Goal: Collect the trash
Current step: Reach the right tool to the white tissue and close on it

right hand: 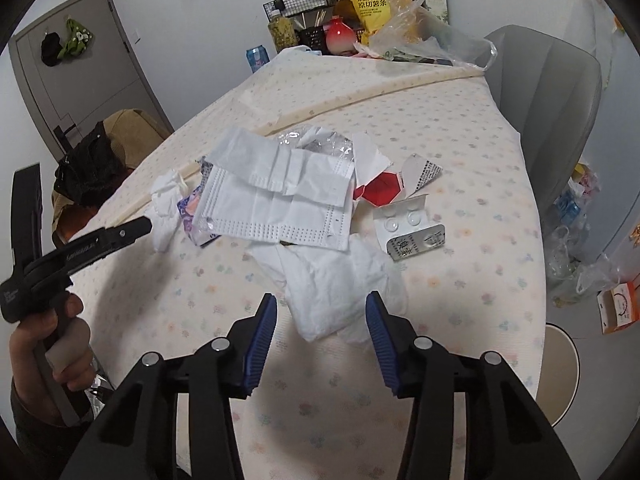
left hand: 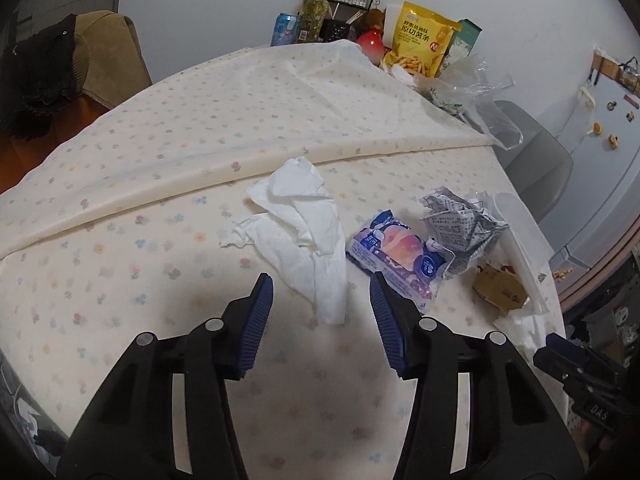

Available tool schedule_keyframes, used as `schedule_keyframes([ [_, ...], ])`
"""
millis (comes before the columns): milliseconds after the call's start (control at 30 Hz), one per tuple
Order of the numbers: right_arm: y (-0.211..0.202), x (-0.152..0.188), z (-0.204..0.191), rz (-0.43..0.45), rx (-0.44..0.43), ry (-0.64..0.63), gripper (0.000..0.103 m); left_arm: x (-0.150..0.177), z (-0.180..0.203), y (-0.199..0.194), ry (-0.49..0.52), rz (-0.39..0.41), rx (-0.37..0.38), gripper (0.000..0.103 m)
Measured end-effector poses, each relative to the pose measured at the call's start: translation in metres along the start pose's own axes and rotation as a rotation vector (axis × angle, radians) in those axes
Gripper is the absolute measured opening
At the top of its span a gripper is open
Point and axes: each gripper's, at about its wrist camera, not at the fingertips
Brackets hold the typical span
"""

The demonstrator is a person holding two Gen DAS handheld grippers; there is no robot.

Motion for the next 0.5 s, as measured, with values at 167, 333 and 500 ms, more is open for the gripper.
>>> schedule_keyframes([
  [167, 0.008, 0.001, 0.003, -0.021, 0.018, 0.002, 0.043, -0.001, 0.008, 0.019, 0.016, -0.052, -0.026, 0.032],
  [333, 0.011, 0.004, 0.002, -0.029, 0.041, -0.014, 0.035, -0.003, 0.016, 0.026, 0.057, -0.051, -0.076, 0.022],
  [500, 0.007, 0.006, 0.007, -0.032, 0.023, 0.011, 0.016, -0.003, 0.012, 0.020, 0.037, -0.041, -0.079, 0.003],
])
Point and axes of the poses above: each gripper's, at about its wrist camera, not at the fingertips, and y roughly the way its jaws point, z to its right, x to its underside
